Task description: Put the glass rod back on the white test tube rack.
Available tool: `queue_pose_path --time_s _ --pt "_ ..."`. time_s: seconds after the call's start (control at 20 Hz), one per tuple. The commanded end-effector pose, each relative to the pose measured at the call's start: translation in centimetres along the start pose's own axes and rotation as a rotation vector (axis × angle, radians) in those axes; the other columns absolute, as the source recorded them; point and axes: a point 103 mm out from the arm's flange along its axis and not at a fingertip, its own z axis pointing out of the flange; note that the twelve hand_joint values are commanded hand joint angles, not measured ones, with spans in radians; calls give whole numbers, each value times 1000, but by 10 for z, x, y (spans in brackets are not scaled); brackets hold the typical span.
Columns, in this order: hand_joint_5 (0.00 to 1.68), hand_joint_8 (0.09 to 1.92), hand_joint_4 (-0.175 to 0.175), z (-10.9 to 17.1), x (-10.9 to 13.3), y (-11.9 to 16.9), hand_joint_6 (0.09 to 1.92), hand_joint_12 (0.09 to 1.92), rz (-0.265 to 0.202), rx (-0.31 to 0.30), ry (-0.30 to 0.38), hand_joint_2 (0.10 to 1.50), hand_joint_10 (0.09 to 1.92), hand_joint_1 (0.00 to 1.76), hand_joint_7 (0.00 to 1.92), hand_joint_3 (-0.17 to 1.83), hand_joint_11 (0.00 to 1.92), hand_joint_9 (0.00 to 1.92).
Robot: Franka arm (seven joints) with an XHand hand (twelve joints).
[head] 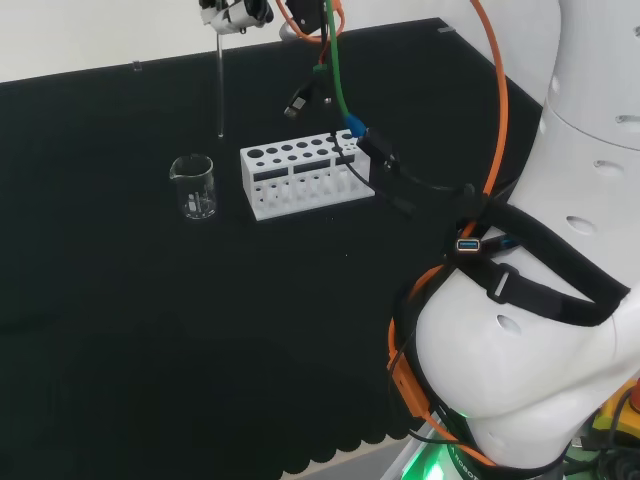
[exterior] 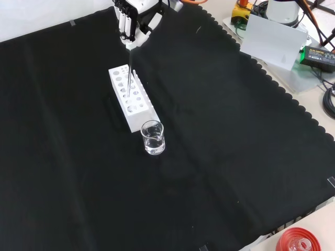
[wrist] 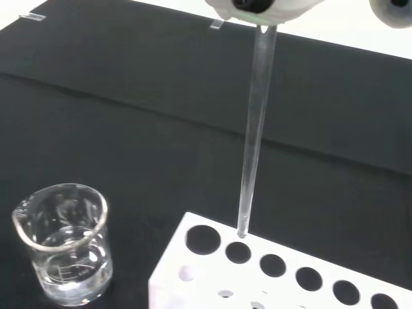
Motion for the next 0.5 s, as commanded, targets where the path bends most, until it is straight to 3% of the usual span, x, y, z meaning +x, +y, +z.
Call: queue_pose_path --time_s 0.05,0.5 --pt "1421 437 -175 -2 -12 -4 87 536 26 3 -11 1041 143 1333 1456 -175 1606 1837" --pt "1421 439 -175 -3 -16 -7 87 536 33 -1 -7 1041 143 1333 1455 -175 1607 1838"
